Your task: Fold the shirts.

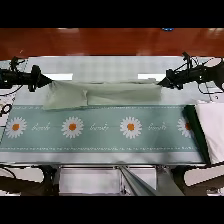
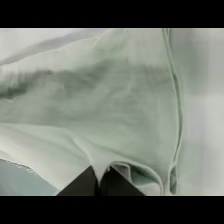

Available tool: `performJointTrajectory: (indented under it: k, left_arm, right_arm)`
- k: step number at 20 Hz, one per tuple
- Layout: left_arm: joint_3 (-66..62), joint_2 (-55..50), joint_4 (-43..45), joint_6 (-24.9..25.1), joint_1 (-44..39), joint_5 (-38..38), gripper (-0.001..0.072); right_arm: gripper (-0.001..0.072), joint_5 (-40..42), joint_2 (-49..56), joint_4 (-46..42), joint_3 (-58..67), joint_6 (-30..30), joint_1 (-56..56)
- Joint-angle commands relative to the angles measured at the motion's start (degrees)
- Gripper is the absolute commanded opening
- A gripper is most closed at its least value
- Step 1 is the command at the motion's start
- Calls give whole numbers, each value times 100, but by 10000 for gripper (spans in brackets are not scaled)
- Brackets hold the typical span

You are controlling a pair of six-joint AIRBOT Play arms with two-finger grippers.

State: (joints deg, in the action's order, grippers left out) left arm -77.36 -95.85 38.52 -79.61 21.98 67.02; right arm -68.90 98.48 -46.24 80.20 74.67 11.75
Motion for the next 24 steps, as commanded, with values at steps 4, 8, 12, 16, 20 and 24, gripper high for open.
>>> performJointTrajectory:
  k: [4, 8, 12, 16, 20, 24]
  left_arm:
    - [-748, -988, -15, -122, -369, 48, 27]
    - [-752, -1115, 2, -105, -389, 111, 360]
    - [-1082, -745, 470, -518, -31, 647, 505]
    - [-780, 979, 2087, -717, 192, -31, 505]
    - [1014, 3010, 2122, -442, 20, -697, 505]
    - [2935, 4271, 2105, -444, -756, -920, 505]
  right_arm:
    - [19, 315, 455, 151, 105, 26, -92]
    - [409, 601, 568, 411, 107, -61, -87]
    - [418, -422, 490, 367, 866, 192, 387]
    - [418, -1432, -212, 76, 1300, 107, 1460]
    - [418, -916, -1237, -400, -4, -328, 2006]
    - [424, 162, -1237, 186, -1672, -527, 1908]
